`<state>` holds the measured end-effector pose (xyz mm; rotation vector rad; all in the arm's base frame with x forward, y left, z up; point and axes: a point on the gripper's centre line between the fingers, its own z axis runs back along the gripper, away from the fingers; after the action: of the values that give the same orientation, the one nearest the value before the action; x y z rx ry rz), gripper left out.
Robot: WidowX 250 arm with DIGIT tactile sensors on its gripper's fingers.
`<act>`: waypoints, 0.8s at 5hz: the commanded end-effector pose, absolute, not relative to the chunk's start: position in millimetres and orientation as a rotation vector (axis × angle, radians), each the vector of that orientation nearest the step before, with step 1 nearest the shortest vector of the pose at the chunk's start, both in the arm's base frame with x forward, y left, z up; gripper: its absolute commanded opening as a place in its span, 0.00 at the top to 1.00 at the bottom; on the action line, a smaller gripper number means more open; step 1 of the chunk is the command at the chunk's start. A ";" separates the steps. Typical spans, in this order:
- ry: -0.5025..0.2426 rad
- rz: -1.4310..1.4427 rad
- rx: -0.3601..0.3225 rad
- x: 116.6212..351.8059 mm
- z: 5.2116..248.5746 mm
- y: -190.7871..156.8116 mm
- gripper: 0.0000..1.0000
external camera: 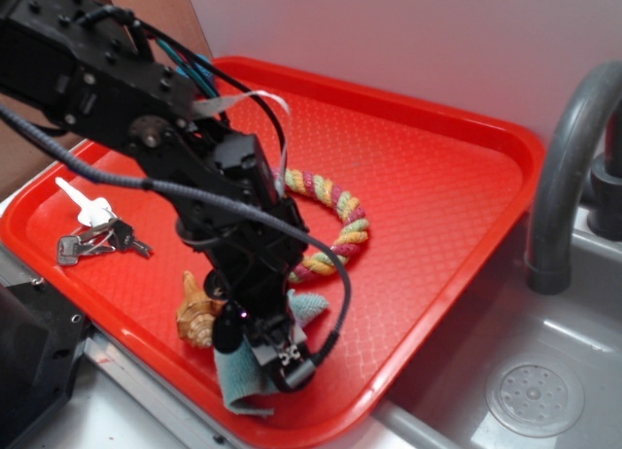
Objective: Grab the blue cloth.
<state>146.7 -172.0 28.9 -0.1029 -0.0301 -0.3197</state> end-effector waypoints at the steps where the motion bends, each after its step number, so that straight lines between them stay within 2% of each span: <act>1: -0.143 -0.286 0.005 152.5 85.8 -141.3 1.00; 2: -0.208 -0.173 0.010 177.6 135.6 -100.3 1.00; 3: -0.214 -0.004 0.006 202.7 178.0 -54.9 1.00; 4: -0.220 0.032 0.012 214.1 195.7 -30.5 1.00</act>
<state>224.0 -26.9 185.2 0.0145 -0.1764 0.0160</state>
